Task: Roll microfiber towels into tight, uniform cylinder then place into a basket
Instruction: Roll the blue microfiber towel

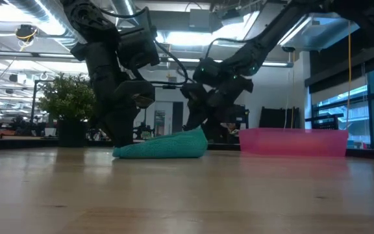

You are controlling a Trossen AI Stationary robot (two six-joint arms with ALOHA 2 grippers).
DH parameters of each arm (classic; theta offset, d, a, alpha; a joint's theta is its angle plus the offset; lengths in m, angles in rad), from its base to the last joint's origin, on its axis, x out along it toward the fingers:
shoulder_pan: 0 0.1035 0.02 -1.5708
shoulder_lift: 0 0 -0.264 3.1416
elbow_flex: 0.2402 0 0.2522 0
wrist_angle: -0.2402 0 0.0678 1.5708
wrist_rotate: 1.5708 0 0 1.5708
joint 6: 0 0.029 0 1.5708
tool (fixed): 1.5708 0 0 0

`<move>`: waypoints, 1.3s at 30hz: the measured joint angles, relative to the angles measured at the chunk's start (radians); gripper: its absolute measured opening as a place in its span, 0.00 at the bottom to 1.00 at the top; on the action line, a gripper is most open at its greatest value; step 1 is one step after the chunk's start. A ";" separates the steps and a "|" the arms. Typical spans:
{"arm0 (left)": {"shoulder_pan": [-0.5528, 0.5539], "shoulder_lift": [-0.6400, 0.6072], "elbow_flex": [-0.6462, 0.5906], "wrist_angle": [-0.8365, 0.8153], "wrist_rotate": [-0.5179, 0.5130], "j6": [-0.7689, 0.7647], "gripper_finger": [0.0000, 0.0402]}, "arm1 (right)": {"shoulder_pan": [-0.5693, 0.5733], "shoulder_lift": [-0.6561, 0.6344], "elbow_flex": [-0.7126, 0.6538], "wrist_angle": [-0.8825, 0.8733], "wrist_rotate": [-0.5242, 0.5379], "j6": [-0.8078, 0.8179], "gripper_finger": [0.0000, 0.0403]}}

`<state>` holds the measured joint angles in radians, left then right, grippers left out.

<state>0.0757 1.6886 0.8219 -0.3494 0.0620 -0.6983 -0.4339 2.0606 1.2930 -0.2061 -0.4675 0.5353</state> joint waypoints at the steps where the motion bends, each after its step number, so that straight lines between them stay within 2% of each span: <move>1: 0.000 0.000 0.000 0.000 0.000 0.000 0.00 | 0.000 -0.011 0.000 -0.005 0.015 -0.016 0.36; 15: 0.000 0.000 0.000 0.001 0.003 -0.002 0.00 | 0.072 -0.219 0.000 -0.202 0.299 -0.223 0.36; 20: 0.000 0.000 0.000 0.003 0.003 -0.002 0.00 | 0.135 -0.236 0.001 -0.228 0.281 -0.334 0.36; 25: 0.000 0.000 0.000 0.004 0.003 -0.002 0.00 | 0.211 -0.202 0.000 -0.224 0.261 -0.416 0.36; 32: 0.000 0.000 0.000 0.006 0.003 -0.002 0.00 | 0.301 -0.159 0.000 -0.163 0.348 -0.623 0.36; 39: 0.000 0.000 0.000 0.006 0.003 -0.001 0.00 | 0.308 -0.089 0.000 -0.075 0.321 -0.651 0.36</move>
<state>0.0757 1.6886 0.8222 -0.3431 0.0650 -0.6994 -0.1259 1.9712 1.2930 -0.2815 -0.1467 -0.1157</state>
